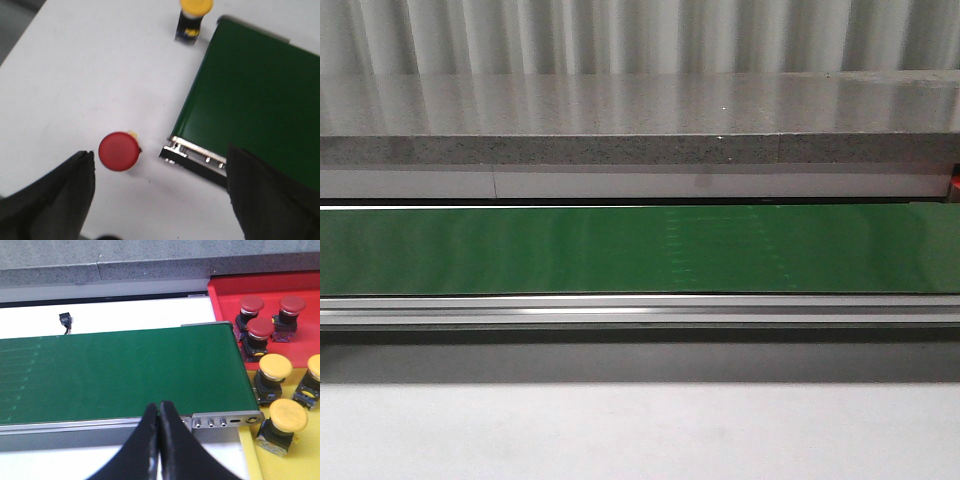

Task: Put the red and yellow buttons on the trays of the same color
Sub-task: 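Lower the left gripper onto a red button beside the belt and grasp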

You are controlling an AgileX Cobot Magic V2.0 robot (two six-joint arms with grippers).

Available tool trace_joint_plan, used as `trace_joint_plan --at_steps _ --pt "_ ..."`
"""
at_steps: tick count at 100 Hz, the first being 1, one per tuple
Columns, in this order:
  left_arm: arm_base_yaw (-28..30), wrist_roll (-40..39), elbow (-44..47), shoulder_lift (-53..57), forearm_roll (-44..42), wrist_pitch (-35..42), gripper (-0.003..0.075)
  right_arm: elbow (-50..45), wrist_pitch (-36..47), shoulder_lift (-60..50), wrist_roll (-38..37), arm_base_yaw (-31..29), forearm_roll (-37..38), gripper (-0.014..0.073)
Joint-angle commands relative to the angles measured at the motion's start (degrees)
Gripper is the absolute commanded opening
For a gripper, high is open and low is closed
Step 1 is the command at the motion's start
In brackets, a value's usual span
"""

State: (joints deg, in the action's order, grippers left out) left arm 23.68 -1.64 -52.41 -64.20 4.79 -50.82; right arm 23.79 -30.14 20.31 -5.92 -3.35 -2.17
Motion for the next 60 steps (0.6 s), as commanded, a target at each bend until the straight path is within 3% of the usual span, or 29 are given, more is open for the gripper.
trace_joint_plan --at_steps 1,19,60 --pt "2.19 -1.01 -4.01 -2.96 1.57 -4.26 0.0526 1.5 3.92 0.36 0.06 0.16 0.63 -0.0067" --pt "4.94 -1.01 -10.48 -13.36 1.11 -15.05 0.0526 1.5 3.92 0.36 0.06 0.16 0.63 -0.0067" --pt "5.16 -3.62 -15.68 -26.41 -2.93 -18.34 0.0526 1.5 3.84 0.36 0.06 0.16 0.63 -0.0067"
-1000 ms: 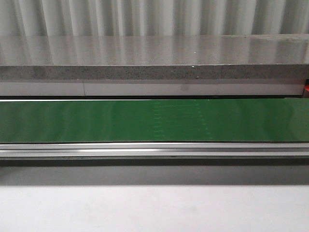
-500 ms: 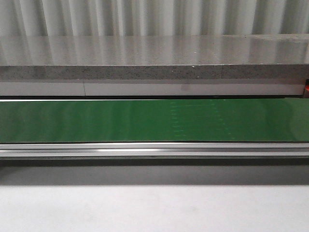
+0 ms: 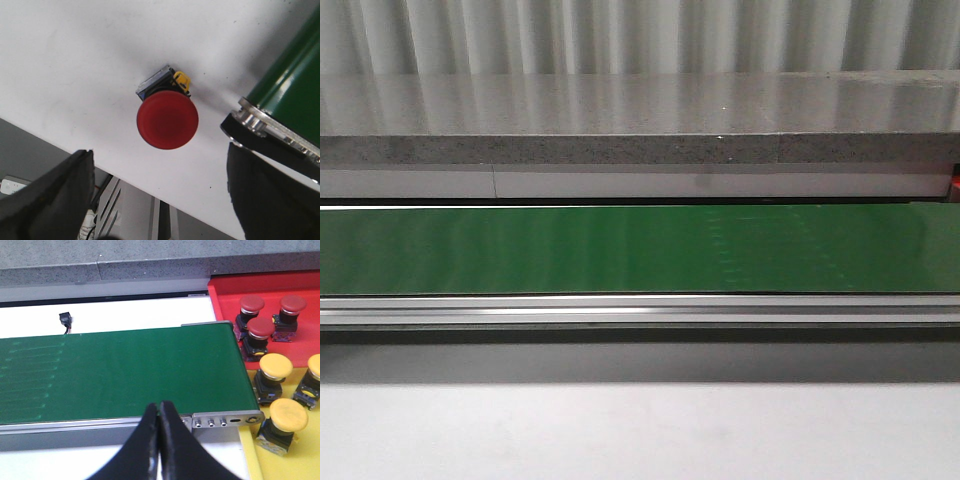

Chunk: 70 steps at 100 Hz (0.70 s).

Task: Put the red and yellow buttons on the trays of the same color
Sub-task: 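Lower the left gripper onto a red button beside the belt and grasp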

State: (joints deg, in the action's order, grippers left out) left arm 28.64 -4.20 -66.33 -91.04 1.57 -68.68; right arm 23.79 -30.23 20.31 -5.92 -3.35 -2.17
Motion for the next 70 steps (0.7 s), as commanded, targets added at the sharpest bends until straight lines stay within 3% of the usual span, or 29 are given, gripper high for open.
trace_joint_plan --at_steps 1,46,58,70 --pt "0.21 -1.05 -1.76 0.3 0.28 -0.61 0.0526 1.5 3.93 0.36 0.06 0.16 0.63 -0.0067" --pt "0.21 -1.05 -1.88 -7.27 0.75 3.48 0.0498 1.5 3.93 0.36 0.06 0.16 0.63 -0.0067" --pt "0.21 -1.05 -2.11 -7.38 0.99 4.32 0.0446 1.5 3.93 0.36 0.06 0.16 0.63 -0.0067" --pt "0.21 -0.83 -2.11 -7.46 0.99 3.66 0.0317 1.5 3.93 0.36 0.06 0.16 0.63 -0.0067"
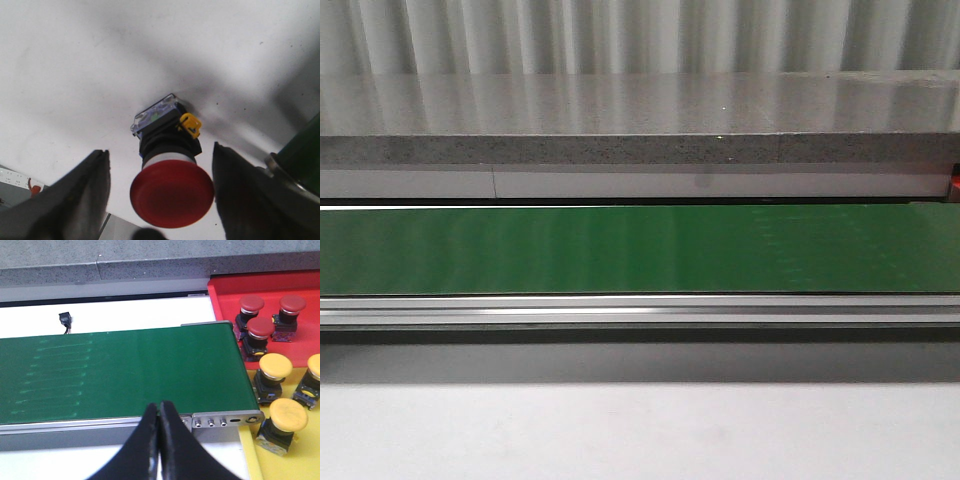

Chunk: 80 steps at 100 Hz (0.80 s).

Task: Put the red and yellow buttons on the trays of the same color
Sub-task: 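Lower the left gripper onto a red button beside the belt and grasp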

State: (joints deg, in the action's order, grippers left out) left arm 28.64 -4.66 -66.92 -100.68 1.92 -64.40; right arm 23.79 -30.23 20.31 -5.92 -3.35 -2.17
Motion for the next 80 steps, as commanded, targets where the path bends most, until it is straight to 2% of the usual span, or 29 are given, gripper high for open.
trace_joint_plan --at_steps 1,14,24,39,58,80 --pt "0.21 -0.37 -1.53 2.19 0.64 -0.62 0.0309 1.5 3.93 0.36 0.06 0.16 0.63 -0.0067" --pt "0.21 0.98 -1.53 2.19 0.73 -0.77 0.0178 1.5 3.93 0.36 0.06 0.16 0.63 -0.0067" --pt "0.21 0.98 -1.82 2.19 0.77 -0.66 0.0129 1.5 3.93 0.36 0.06 0.16 0.63 -0.0067" --pt "0.21 2.29 -4.75 3.81 1.3 -2.04 0.0124 1.5 3.93 0.36 0.06 0.16 0.63 -0.0067" --pt "-0.18 2.55 -14.85 6.18 1.3 -7.72 0.0124 1.5 3.93 0.36 0.06 0.16 0.63 -0.0067" --pt "-6.23 2.76 -24.5 7.57 0.07 -8.94 0.0124 1.5 3.88 0.36 0.06 0.16 0.63 -0.0067"
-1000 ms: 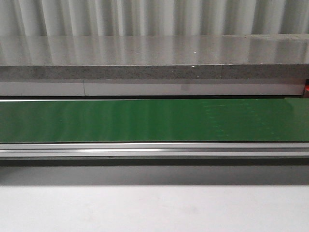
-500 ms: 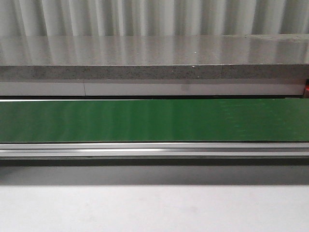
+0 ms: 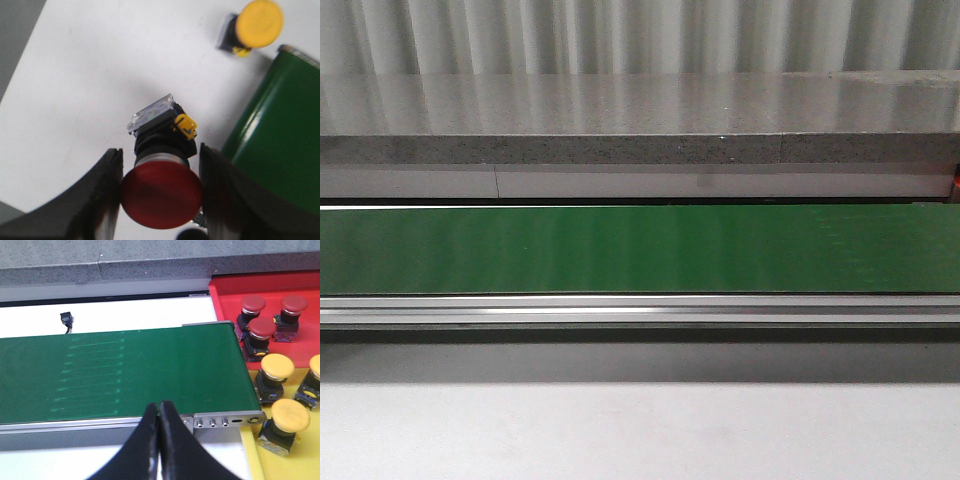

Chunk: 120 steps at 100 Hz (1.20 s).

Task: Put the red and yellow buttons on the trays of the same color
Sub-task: 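Lower the left gripper onto a red button beside the belt and grasp, then set the red button on the belt and open the left gripper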

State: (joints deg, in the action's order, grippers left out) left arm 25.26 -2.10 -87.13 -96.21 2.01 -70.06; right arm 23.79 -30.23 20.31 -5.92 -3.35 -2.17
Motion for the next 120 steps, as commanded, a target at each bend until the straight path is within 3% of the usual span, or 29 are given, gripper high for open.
trace_joint_plan --at_steps 1,42,97,108,120 --pt "-3.11 0.19 -4.5 3.1 -0.03 -3.29 0.0124 1.5 3.88 0.36 0.06 0.16 0.63 -0.0067" --pt "-16.57 0.19 -5.61 1.8 0.07 -3.19 0.0124 1.5 3.88 0.36 0.06 0.16 0.63 -0.0067" --pt "-17.81 1.58 -5.61 -4.86 0.29 -3.19 0.013 1.5 3.88 0.36 0.06 0.16 0.63 -0.0067" --pt "-17.81 1.58 -5.61 -6.02 1.48 -3.19 0.0202 1.5 3.88 0.36 0.06 0.16 0.63 -0.0067" --pt "-17.81 1.58 -5.73 -6.37 3.27 -3.05 0.038 1.5 3.88 0.36 0.06 0.16 0.63 -0.0067"
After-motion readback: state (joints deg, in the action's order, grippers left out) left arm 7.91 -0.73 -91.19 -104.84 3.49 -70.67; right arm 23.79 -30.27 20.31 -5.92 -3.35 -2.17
